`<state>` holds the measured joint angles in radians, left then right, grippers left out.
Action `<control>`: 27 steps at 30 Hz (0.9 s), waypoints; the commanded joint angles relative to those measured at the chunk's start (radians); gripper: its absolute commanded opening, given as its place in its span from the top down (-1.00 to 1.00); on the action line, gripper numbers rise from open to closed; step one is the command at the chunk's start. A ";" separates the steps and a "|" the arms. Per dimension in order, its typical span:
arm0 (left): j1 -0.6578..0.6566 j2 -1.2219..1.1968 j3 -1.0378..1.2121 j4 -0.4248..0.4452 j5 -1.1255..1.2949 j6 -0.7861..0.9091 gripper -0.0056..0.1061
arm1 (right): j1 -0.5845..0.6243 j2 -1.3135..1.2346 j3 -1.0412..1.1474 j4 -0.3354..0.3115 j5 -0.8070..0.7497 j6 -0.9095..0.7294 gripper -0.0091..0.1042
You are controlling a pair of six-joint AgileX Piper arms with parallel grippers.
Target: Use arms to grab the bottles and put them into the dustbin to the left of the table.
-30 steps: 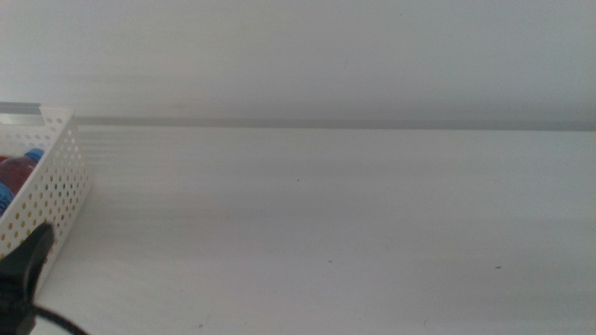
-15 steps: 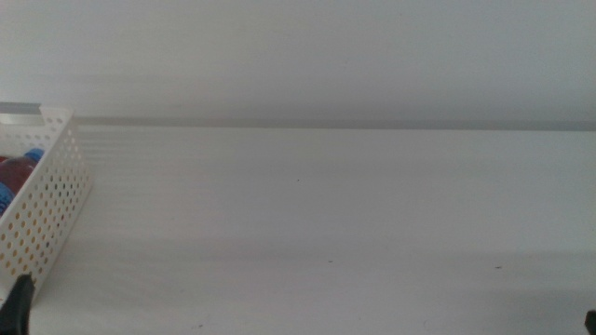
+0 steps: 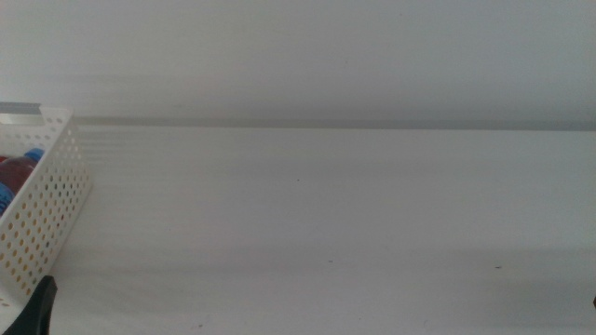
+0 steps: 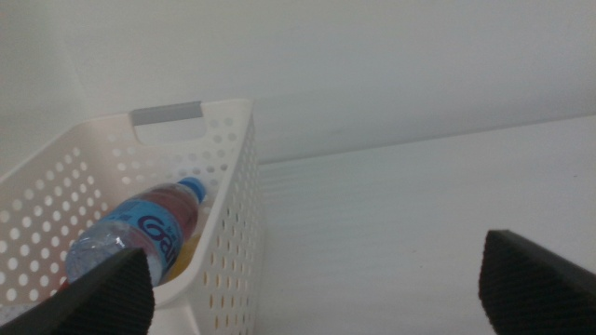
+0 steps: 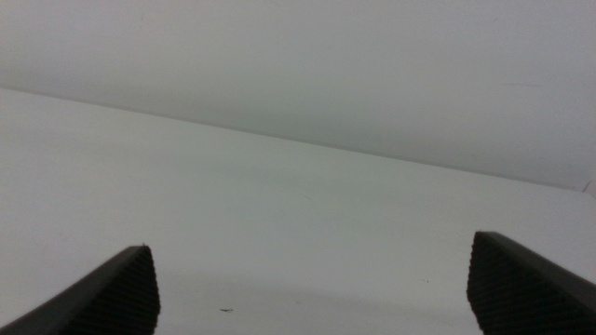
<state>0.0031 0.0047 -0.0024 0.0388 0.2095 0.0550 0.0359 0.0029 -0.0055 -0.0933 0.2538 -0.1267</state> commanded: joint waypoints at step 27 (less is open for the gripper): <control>-0.012 -0.042 0.040 -0.002 -0.041 -0.002 -0.78 | -0.007 -0.039 0.045 0.014 -0.139 0.189 -0.72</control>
<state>-0.0003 0.0047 -0.0024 0.0388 0.1869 0.0570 0.0359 0.0029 -0.0055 -0.0601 0.1331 0.0453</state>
